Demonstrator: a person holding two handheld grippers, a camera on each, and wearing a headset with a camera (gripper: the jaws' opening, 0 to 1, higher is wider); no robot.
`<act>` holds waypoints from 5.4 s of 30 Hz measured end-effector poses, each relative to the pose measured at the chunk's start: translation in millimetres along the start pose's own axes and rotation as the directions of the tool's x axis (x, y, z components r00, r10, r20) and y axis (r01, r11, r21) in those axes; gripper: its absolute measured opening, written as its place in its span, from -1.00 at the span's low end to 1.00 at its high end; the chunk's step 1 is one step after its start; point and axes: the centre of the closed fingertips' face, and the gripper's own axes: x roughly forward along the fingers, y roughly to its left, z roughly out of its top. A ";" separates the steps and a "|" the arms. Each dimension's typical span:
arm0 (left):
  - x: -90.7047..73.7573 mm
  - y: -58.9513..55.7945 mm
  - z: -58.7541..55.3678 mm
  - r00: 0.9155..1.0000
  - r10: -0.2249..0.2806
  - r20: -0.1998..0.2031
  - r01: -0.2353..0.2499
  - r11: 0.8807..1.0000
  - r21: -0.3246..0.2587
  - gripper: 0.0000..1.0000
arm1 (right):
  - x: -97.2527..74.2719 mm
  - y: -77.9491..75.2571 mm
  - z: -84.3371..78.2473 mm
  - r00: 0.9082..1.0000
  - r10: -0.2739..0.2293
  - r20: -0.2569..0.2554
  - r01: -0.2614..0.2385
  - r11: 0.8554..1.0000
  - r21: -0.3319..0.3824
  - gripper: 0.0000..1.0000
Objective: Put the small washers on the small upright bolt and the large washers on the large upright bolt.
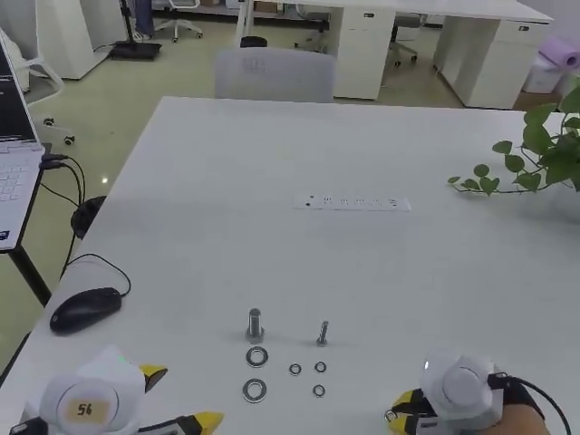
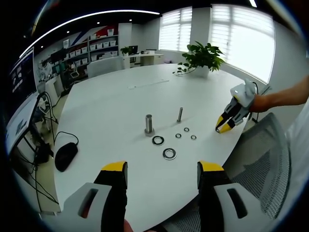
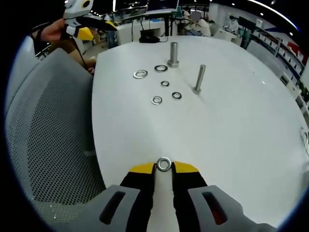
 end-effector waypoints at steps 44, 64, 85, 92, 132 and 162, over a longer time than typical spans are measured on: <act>1.2 -0.1 1.8 1.000 0.002 -0.002 -0.002 1.000 0.015 0.15 | 4.6 -0.9 9.3 0.997 0.074 -0.032 -0.077 0.990 -0.115 -0.73; -0.9 8.6 -3.2 1.000 0.019 -0.003 -0.019 1.000 -0.018 0.15 | -9.8 -54.9 109.4 0.994 -0.026 0.103 0.038 0.992 -0.124 -0.74; 0.1 14.4 -2.0 1.000 0.020 -0.002 -0.020 0.999 -0.026 0.16 | 9.7 -67.8 145.1 0.998 -0.002 0.063 0.015 0.979 -0.203 -0.74; 1.5 13.9 -1.5 1.000 0.015 -0.003 -0.015 1.000 -0.024 0.16 | 12.3 -67.2 142.3 0.999 0.001 0.039 0.008 0.976 -0.216 -0.74; -0.1 15.2 -4.9 1.000 0.017 -0.006 -0.017 0.999 -0.033 0.16 | 22.1 -65.4 140.8 0.998 -0.003 -0.065 -0.017 0.953 -0.303 -0.73; -1.5 17.8 -9.1 1.000 0.023 -0.012 -0.024 0.999 -0.044 0.15 | 52.9 -64.9 126.8 0.989 0.031 -0.141 -0.072 0.951 -0.301 -0.72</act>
